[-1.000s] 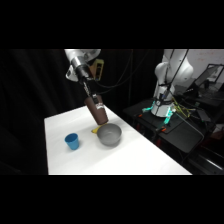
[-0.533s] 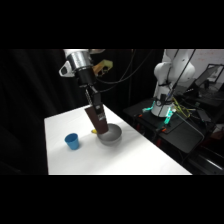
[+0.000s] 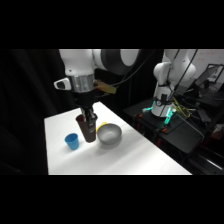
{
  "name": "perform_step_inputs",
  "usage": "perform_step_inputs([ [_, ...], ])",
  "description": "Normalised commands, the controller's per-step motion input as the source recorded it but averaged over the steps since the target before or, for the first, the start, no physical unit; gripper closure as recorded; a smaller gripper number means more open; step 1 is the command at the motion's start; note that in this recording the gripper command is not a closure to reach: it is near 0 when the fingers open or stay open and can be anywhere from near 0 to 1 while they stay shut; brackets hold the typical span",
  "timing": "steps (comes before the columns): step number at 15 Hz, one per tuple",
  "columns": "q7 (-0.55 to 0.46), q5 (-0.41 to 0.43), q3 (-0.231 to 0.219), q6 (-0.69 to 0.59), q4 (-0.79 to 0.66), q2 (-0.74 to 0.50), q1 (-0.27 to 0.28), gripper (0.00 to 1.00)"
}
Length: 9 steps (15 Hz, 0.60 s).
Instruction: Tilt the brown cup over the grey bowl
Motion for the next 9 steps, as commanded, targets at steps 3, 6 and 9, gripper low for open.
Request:
perform_step_inputs([
  [3,0.34,-0.269,-0.030,0.30,0.00,0.20,0.092,0.08],
  [6,0.19,-0.160,-0.011,0.22,-0.06,0.14,0.092,0.08],
  [9,0.15,-0.135,-0.026,0.18,-0.06,0.05,0.079,0.08],
])
